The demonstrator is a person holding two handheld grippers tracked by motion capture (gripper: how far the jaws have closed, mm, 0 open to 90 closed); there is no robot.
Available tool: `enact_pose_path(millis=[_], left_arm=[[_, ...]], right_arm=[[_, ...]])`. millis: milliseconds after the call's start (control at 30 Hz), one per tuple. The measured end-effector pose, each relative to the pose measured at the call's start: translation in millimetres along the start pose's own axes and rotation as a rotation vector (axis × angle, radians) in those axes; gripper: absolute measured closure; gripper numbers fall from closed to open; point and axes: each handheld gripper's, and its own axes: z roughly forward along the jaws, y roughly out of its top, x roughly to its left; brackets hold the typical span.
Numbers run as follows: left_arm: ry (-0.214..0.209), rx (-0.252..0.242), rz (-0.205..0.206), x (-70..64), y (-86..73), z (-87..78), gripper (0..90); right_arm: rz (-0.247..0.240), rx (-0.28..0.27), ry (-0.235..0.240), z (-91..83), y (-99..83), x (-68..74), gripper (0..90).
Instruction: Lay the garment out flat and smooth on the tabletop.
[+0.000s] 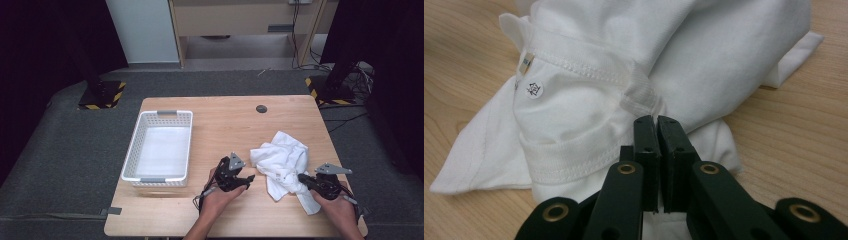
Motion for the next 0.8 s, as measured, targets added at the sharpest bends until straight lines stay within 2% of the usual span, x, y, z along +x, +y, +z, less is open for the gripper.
enact_pose_path(millis=[67, 133, 200, 333, 467, 533, 700, 733, 800], left_arm=[[-0.004, -0.002, -0.024, 5.7, 6.8, 10.0, 40.0], [-0.001, 0.001, -0.014, 9.8, 13.5, 20.6, 38.6], [0.008, 0.006, -0.028, 14.5, 18.7, 31.0, 37.2], [-0.011, 0.018, -0.055, 21.6, 26.1, 51.8, 35.3], [-0.03, 0.052, -0.043, 22.5, 30.5, 70.7, 34.7], [-0.033, 0.073, -0.012, 19.9, 30.8, 76.0, 41.0], [-0.066, 0.135, 0.063, 9.0, 26.5, 80.8, 72.1], [-0.063, 0.152, 0.087, 6.6, 25.5, 80.1, 76.5], [-0.065, 0.161, 0.101, 2.9, 23.2, 76.9, 82.4]], right_arm=[[-0.006, -0.002, -0.002, 0.1, -0.8, 0.6, 86.9], [-0.006, -0.001, -0.001, 0.2, -1.5, 1.3, 86.6], [-0.013, -0.004, -0.001, 0.2, -2.0, 1.3, 86.3], [-0.016, -0.009, 0.002, 0.1, -3.2, 1.4, 85.8], [-0.014, -0.01, 0.003, 0.1, -3.6, 1.4, 85.5], [-0.011, -0.01, 0.003, 0.4, -3.6, 1.6, 85.5], [-0.025, -0.009, -0.001, 0.6, -3.8, 3.0, 85.5], [-0.027, -0.009, -0.003, 0.7, -3.9, 3.3, 85.4], [-0.032, -0.007, -0.005, 0.8, -4.0, 4.6, 85.3]])
